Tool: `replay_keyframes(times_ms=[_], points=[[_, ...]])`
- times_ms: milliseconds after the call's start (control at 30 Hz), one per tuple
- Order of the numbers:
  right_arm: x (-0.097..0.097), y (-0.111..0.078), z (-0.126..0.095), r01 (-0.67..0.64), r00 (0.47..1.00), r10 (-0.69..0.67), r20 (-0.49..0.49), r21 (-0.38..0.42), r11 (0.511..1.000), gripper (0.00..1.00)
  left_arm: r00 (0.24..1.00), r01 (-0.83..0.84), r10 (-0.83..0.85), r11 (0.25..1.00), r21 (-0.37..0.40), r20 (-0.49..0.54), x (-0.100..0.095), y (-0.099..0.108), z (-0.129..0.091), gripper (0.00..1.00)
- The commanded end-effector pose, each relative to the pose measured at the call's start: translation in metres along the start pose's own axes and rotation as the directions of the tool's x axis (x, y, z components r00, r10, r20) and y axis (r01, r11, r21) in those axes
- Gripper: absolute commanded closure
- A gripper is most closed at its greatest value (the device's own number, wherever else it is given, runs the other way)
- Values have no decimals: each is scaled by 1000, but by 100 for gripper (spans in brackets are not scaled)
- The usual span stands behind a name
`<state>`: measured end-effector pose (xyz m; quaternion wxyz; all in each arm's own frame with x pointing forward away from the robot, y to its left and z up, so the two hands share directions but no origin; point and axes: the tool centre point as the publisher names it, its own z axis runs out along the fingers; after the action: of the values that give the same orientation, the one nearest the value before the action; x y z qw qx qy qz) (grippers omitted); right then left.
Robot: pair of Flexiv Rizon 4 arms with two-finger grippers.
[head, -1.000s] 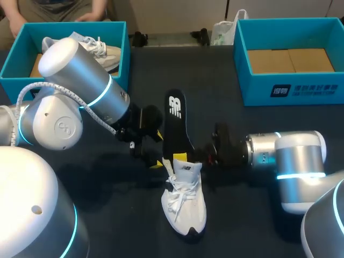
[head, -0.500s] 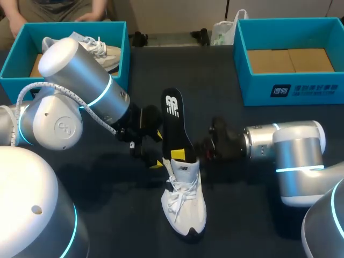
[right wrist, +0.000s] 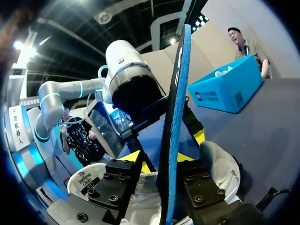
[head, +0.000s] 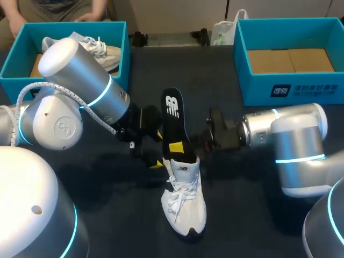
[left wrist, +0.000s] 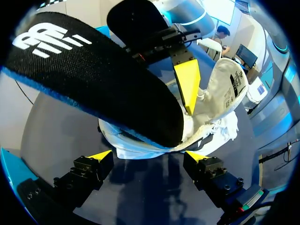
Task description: Take the shoe out of the shoebox, open the shoe tongue, remove and reinsert the insole, then place the shoe into the shoebox
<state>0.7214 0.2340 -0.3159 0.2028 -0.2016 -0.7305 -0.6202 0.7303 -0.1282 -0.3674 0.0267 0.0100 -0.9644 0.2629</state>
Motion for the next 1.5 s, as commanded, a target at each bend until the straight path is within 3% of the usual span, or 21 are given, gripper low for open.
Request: replay_keyframes(times_ms=[33, 133, 200, 233, 600, 1067, 1300, 1333, 1400, 1500], points=[[-2, 7, 0, -3, 1000, 3, -3, 30, 1000, 61, 1000, -1, 1, 1000, 0, 0, 0, 0, 1, 0], [-5, 11, 0, -4, 1000, 4, -3, 39, 999, 67, 1000, -1, 1, 1000, 0, 0, 0, 0, 1, 0], [-8, 13, -1, -10, 1000, 10, -3, 40, 999, 96, 1000, -1, 1, 1000, 0, 0, 0, 0, 1, 0], [-9, 13, -1, -13, 1000, 13, -4, 40, 999, 100, 1000, -1, 1, 1000, 0, 0, 0, 0, 1, 0], [-23, -5, -3, -122, 992, 122, 0, -2, 992, 100, 1000, -1, 1, 1000, 0, 0, 0, 0, 1, 0], [-10, -41, 4, -198, 980, 198, -11, -58, 978, 100, 1000, -1, 1, 1000, 0, 0, 0, 0, 1, 0], [-8, -47, 7, -217, 976, 217, -10, -60, 974, 100, 1000, -1, 1, 1000, 0, 0, 0, 0, 1, 0], [-7, -45, 7, -211, 978, 211, -12, -61, 976, 97, 1000, -1, 1, 1000, 0, 0, 0, 0, 1, 0], [-5, -41, 7, -197, 980, 197, -12, -58, 979, 71, 1000, -1, 1, 1000, 0, 0, 0, 0, 1, 0], [-3, -34, 6, -177, 984, 177, -7, -50, 983, 69, 1000, -1, 1, 1000, 0, 0, 0, 0, 1, 0]])
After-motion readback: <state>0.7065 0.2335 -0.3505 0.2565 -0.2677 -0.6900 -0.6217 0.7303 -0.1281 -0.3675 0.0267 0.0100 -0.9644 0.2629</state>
